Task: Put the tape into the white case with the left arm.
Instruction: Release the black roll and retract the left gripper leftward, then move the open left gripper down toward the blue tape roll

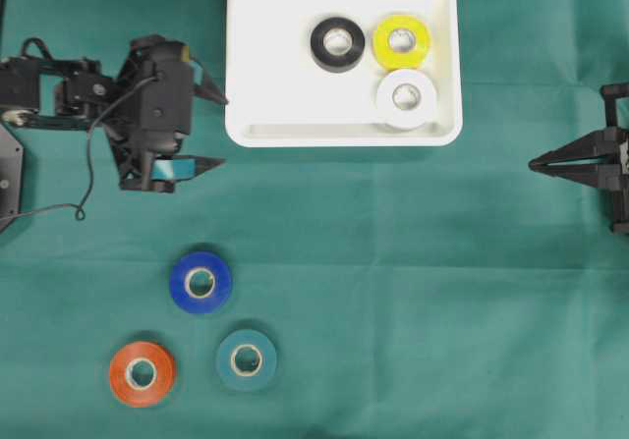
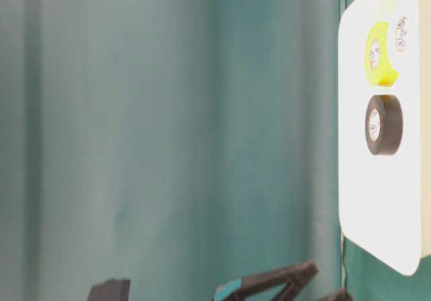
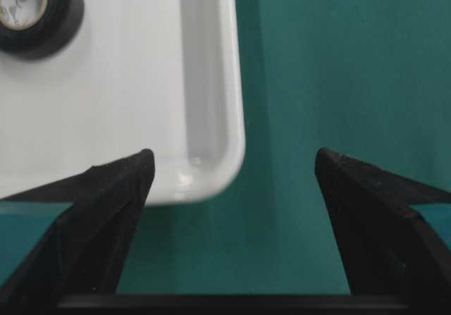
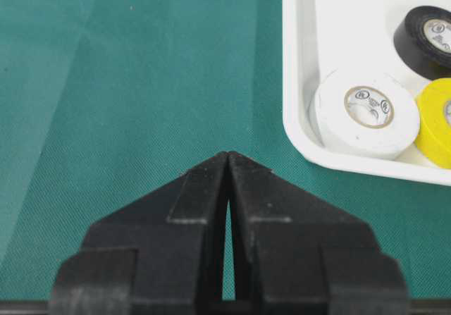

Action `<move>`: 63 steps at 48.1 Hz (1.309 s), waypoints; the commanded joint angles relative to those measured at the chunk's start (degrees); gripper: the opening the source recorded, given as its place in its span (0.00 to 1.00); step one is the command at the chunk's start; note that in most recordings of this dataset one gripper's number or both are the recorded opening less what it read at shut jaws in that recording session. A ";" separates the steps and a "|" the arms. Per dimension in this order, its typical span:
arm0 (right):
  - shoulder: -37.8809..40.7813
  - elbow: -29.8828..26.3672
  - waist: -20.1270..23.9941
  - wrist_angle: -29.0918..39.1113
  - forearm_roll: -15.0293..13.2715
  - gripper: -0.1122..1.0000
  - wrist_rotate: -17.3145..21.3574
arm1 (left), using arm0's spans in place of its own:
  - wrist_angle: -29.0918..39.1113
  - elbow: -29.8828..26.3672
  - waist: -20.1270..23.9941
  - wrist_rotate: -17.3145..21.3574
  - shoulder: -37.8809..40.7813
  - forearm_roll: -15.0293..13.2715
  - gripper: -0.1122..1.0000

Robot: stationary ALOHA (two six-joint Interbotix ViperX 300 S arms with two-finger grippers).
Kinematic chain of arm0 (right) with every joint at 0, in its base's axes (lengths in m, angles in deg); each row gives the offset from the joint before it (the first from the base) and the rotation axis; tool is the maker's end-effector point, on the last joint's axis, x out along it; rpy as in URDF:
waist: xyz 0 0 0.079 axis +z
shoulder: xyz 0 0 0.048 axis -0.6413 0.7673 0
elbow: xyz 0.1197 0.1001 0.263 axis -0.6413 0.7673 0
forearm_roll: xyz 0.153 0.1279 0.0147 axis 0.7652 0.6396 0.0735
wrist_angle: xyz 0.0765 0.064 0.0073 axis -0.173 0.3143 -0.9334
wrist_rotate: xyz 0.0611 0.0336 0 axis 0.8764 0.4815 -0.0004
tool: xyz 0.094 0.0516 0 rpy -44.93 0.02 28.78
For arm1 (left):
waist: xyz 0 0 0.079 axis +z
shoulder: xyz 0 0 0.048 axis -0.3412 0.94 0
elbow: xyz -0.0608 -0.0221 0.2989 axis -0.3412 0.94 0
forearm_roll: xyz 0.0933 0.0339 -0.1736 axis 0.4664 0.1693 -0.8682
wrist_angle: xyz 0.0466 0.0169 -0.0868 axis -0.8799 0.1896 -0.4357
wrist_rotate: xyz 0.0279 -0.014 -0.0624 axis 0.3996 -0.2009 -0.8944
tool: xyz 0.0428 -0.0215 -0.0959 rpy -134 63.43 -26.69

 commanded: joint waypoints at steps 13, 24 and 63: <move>0.35 -0.53 -0.09 -0.62 -0.09 0.02 0.09 | -0.26 3.60 -0.18 -0.35 -6.33 -0.18 0.96; 0.35 -0.62 -0.09 -0.62 -0.09 0.02 0.09 | -0.18 3.69 -0.44 -0.35 -5.62 -0.18 0.96; 0.35 -0.53 0.00 -0.62 -0.09 0.02 0.09 | -0.18 3.78 -17.23 -6.68 -0.97 -0.18 0.96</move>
